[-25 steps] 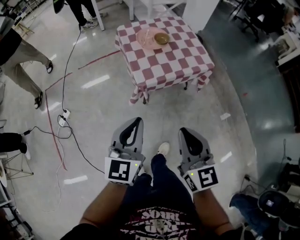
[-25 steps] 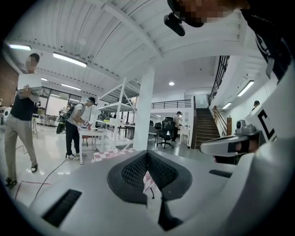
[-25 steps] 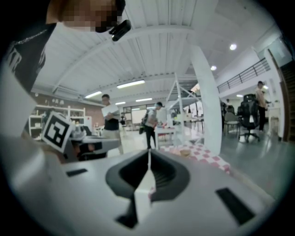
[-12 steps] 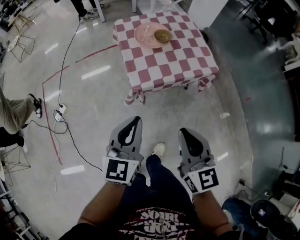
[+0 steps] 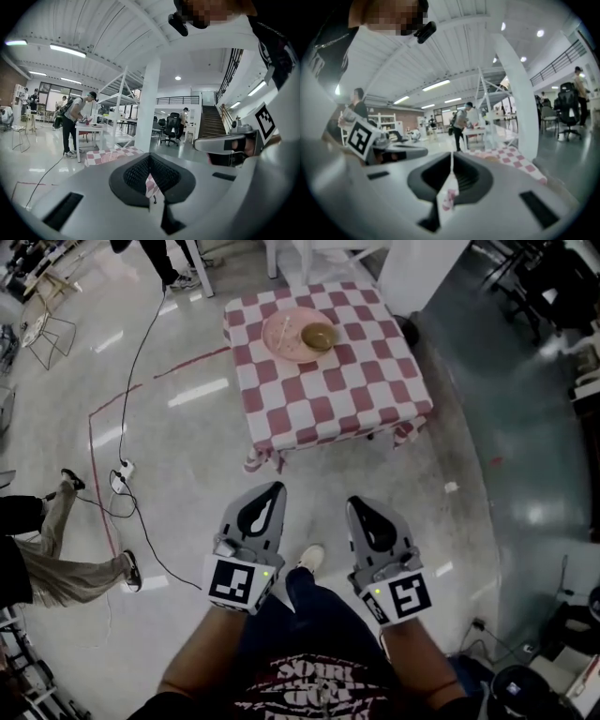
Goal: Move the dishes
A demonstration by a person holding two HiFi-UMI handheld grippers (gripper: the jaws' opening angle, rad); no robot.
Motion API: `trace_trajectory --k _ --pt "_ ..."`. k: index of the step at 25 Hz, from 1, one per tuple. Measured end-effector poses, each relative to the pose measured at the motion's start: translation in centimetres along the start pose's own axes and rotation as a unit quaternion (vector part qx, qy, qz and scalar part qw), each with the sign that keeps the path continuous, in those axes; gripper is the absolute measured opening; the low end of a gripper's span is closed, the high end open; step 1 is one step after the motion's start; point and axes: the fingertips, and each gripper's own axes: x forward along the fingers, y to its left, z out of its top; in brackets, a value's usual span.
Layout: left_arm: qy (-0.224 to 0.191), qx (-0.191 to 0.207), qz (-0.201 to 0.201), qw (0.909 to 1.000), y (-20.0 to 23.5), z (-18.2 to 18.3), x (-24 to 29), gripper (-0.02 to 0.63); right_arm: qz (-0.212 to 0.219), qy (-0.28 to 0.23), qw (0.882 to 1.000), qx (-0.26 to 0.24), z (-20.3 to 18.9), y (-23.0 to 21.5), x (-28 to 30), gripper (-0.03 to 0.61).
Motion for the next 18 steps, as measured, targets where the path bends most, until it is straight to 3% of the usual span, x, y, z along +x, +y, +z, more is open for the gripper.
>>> trace_trajectory --k 10,18 --pt "-0.001 0.003 -0.021 0.9998 -0.4 1.3 2.7 0.032 0.012 -0.008 1.000 0.002 1.8 -2.2 2.2 0.037" --pt "0.004 0.010 -0.025 0.9996 3.9 1.8 4.4 0.032 0.004 -0.003 1.000 -0.002 2.4 -2.3 6.8 0.037"
